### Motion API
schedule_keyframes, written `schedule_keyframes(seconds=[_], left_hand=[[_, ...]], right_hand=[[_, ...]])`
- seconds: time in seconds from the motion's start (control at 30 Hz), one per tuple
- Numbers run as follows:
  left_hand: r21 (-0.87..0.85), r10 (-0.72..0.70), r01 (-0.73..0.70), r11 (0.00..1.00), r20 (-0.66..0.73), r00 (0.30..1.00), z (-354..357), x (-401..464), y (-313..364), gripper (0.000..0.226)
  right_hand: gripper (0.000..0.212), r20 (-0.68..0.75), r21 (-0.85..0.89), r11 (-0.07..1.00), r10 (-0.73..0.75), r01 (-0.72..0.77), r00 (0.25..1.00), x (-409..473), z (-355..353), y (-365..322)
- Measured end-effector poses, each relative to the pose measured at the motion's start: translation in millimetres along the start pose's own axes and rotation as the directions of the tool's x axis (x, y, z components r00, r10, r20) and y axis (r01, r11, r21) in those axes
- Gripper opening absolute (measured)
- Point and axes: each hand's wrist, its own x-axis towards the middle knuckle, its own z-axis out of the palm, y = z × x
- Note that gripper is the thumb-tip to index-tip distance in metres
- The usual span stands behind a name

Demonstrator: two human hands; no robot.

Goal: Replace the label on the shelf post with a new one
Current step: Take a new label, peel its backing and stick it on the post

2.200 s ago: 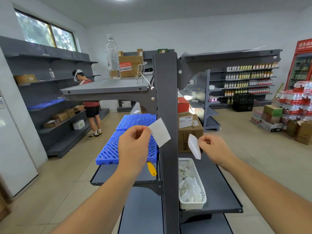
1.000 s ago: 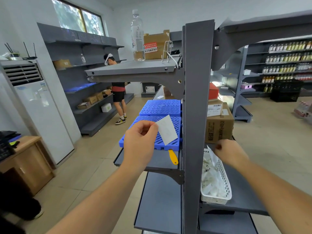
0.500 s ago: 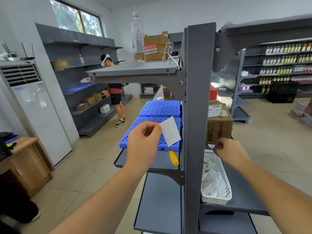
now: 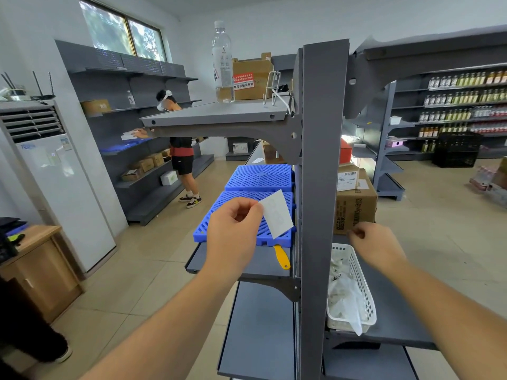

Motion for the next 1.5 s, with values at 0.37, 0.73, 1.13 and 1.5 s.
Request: schedule_keyframes(seconds=[0.37,0.73,1.13,1.5], left_hand=[[-0.076,0.008,-0.006,0.997,0.035,0.999,18,1,17,0.017],[-0.153,0.04,-0.031,0.988,0.057,0.998,33,-11,43,0.016],[-0.209,0.043,-0.023,0.978,0.089,0.995,34,-12,56,0.014],[-0.308,0.095,-0.06,0.95,0.101,0.99,35,-12,62,0.013]], right_hand=[[0.017,-0.422,0.458,0.854,-0.035,0.246,0.906,-30,-60,-64],[0.022,-0.334,0.072,0.761,-0.59,0.644,0.735,-73,-97,-135],[0.007,-0.357,0.096,0.791,-0.539,0.604,0.763,-72,-98,-146],[0.005,-0.411,0.174,0.815,-0.45,0.553,0.793,-70,-104,-146]])
